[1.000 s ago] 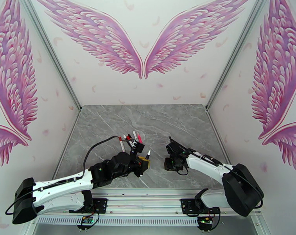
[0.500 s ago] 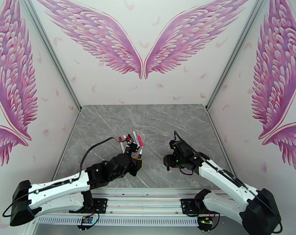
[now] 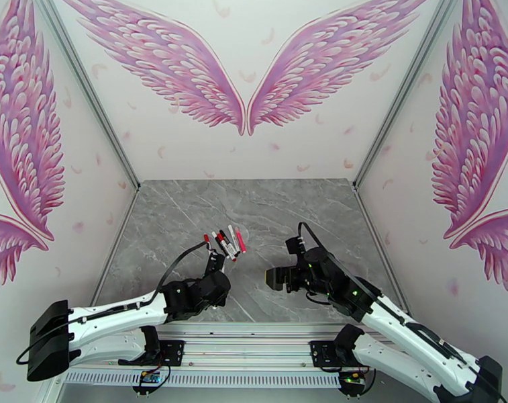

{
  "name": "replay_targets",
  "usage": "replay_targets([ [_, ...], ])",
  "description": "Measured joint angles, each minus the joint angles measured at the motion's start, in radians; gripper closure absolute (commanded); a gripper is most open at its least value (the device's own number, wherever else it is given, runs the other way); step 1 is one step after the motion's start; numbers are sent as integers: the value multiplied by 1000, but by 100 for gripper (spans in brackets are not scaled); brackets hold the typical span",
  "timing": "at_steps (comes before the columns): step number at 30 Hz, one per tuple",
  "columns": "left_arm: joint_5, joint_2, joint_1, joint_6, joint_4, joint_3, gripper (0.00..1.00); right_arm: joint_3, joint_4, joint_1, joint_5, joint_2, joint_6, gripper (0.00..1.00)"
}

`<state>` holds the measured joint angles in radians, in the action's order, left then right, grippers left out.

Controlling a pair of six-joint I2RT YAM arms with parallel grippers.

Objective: Open the pen caps

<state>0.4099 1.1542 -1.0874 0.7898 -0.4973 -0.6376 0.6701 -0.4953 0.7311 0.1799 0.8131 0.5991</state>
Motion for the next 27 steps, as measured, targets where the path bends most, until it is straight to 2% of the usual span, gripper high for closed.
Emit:
replay_targets([
  [5, 19, 83, 30, 6, -3, 4, 100, -26, 62, 45, 11, 8, 16, 1],
  [12, 42, 174, 58, 34, -26, 4, 100, -61, 136, 49, 22, 9, 45, 1],
  [27, 59, 259, 99, 47, -13, 4, 97, -76, 167, 49, -42, -122, 56, 1],
])
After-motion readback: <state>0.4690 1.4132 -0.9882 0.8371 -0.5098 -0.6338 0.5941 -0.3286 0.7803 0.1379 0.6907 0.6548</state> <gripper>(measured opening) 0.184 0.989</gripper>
